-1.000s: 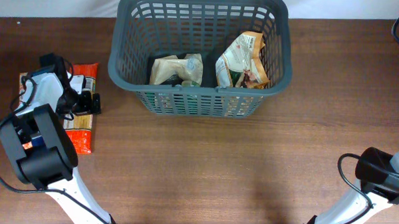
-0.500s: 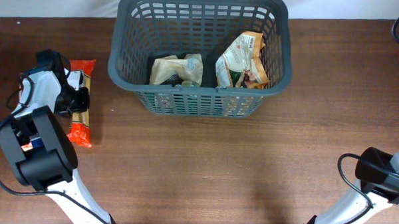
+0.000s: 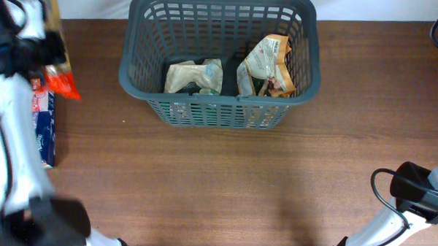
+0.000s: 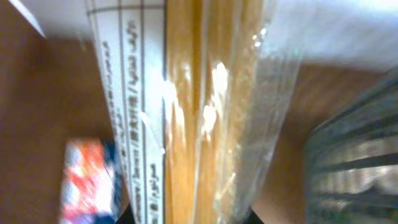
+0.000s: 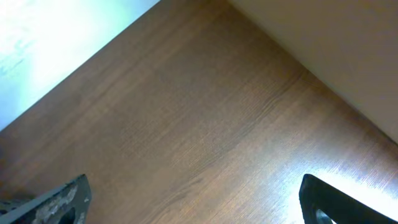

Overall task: Pack container
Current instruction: 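Lift the pasta packet with the left gripper and lower it into basket, then release the pasta packet and move the left gripper back left, then lower the left gripper over the blue Kleenex tissue pack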

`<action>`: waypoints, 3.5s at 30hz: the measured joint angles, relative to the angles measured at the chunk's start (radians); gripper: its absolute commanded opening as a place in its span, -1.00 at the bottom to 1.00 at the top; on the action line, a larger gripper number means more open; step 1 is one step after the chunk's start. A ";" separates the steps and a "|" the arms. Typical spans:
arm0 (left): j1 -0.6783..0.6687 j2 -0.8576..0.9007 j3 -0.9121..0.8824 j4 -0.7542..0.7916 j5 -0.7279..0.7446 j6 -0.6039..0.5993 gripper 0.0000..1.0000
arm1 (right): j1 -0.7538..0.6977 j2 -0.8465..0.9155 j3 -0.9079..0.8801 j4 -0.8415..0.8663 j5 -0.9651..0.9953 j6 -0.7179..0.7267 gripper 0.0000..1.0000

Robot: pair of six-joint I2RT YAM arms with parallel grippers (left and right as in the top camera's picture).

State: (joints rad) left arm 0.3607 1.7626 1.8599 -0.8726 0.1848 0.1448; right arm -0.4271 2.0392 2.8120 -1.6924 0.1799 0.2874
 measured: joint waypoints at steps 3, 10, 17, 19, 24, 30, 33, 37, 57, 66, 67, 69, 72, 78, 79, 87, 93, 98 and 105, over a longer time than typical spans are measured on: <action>-0.032 -0.176 0.036 0.046 0.014 -0.001 -0.96 | 0.000 0.000 0.000 0.000 0.000 0.000 0.97; -0.370 -0.397 0.053 0.173 0.120 0.002 -0.97 | 0.000 0.000 -0.001 0.000 0.000 0.000 0.98; -0.610 -0.224 0.055 0.189 0.169 0.004 -0.97 | 0.000 0.000 -0.001 0.000 0.000 0.000 0.97; -0.638 -0.136 0.054 0.187 0.167 0.004 -0.96 | 0.000 0.000 -0.001 0.000 0.000 0.000 0.97; -0.676 0.060 0.047 0.177 0.162 0.004 -0.96 | 0.000 0.000 -0.001 0.000 0.000 0.000 0.97; -0.687 0.172 0.045 0.131 0.158 0.004 -0.97 | 0.000 0.000 -0.001 0.000 0.000 0.000 0.97; -0.687 0.211 0.045 0.091 0.158 0.004 -0.95 | 0.000 0.000 -0.001 0.000 0.000 0.000 0.97; -0.686 0.254 0.045 0.030 0.155 0.005 -0.89 | 0.000 0.000 -0.001 0.000 0.000 0.000 0.97; -0.634 0.177 0.306 -0.121 0.129 0.004 0.99 | 0.000 0.000 -0.001 0.000 0.000 0.000 0.97; -0.430 -0.244 0.385 -0.385 -0.242 0.004 0.99 | 0.000 0.000 -0.001 0.000 0.000 0.000 0.97; -0.404 -0.258 0.389 -0.433 -0.265 0.004 0.99 | 0.000 0.000 -0.001 0.000 0.000 0.000 0.97; -0.356 -0.249 0.388 -0.521 -0.296 0.000 0.99 | 0.000 0.000 -0.001 0.000 0.000 0.000 0.97; -0.252 -0.217 0.370 -0.604 -0.342 -0.046 0.99 | 0.000 0.000 -0.001 0.000 0.000 0.000 0.97; 0.013 -0.201 0.351 -0.640 -0.352 -0.116 0.99 | 0.000 0.000 -0.001 0.000 0.000 0.000 0.97; 0.045 -0.201 0.343 -0.632 -0.341 -0.120 0.99 | 0.000 0.000 -0.001 0.000 0.000 0.000 0.97; 0.227 -0.186 0.008 -0.335 -0.186 -0.084 0.99 | 0.000 0.000 -0.001 0.000 0.000 0.000 0.98; 0.237 -0.023 -0.270 -0.158 -0.127 -0.037 0.99 | 0.000 0.000 -0.001 0.000 0.000 0.000 0.97; 0.237 0.098 -0.308 -0.154 -0.113 0.037 0.99 | 0.000 0.000 -0.001 0.000 0.000 0.000 0.97; 0.237 0.126 -0.308 -0.124 -0.201 0.107 0.99 | 0.000 0.000 -0.001 0.000 0.000 0.000 0.97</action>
State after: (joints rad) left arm 0.5980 1.8889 1.5520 -0.9970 -0.0162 0.2520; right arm -0.4271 2.0392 2.8109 -1.6924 0.1799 0.2874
